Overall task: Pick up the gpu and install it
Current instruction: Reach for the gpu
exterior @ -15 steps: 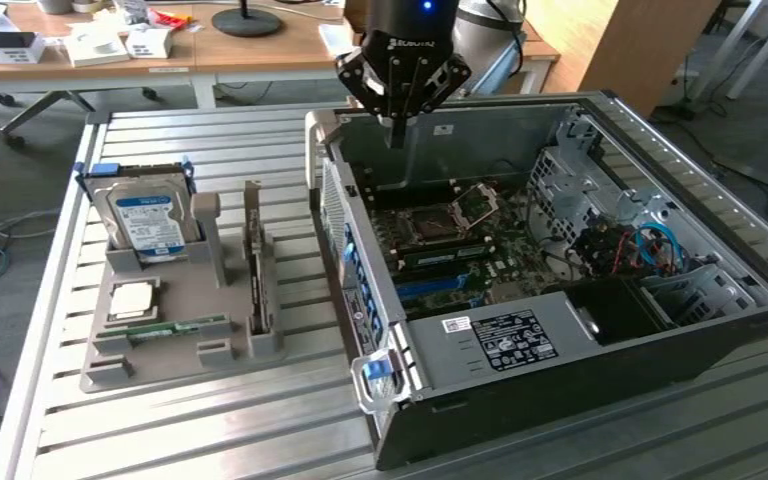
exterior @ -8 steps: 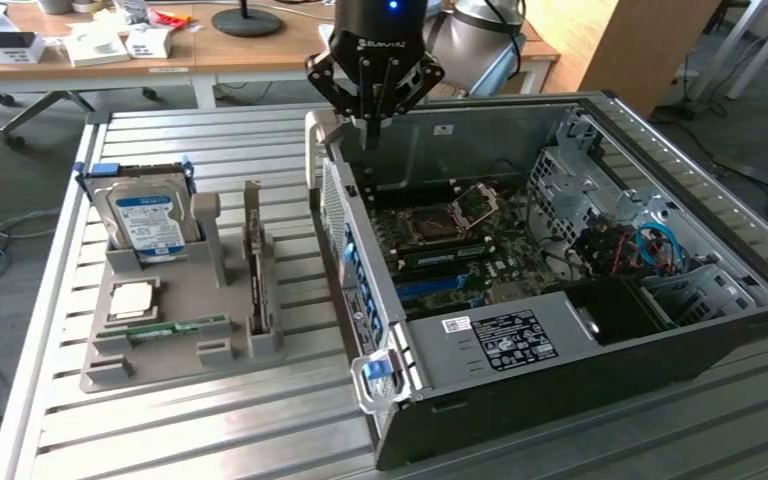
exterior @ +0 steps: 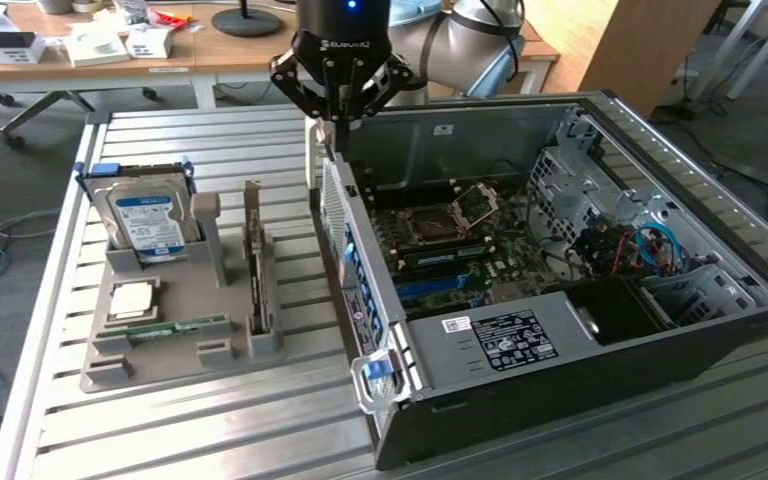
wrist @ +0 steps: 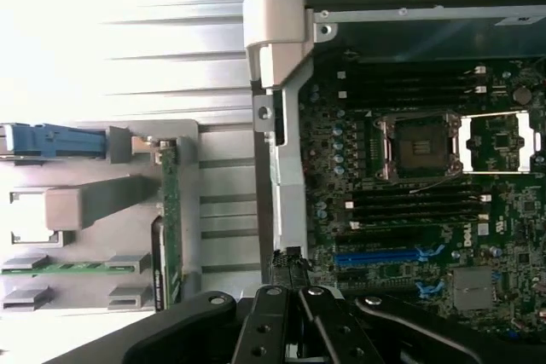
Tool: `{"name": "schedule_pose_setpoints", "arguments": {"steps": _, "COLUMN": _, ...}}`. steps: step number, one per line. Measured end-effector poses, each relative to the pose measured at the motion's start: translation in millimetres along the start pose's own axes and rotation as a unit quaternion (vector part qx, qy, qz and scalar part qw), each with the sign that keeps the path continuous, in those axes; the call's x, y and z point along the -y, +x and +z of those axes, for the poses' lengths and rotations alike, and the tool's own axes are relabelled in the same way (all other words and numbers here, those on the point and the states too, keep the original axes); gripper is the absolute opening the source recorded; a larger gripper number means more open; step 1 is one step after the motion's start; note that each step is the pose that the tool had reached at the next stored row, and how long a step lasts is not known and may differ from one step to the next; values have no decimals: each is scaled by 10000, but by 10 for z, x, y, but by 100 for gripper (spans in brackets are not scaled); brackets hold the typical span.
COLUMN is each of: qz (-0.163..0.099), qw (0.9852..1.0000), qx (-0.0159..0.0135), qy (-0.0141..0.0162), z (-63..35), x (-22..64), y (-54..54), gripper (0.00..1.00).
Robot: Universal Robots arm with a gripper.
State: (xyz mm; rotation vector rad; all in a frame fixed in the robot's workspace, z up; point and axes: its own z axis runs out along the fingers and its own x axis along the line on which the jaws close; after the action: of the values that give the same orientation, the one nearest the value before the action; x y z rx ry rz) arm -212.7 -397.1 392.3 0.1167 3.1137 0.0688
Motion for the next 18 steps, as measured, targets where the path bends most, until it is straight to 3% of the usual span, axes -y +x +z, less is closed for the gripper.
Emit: {"name": "schedule_pose_setpoints", "arguments": {"steps": 18, "qz": 0, "qw": 10000, "qx": 0, "qy": 0, "z": -8, "x": 29, "y": 685, "gripper": 11}}
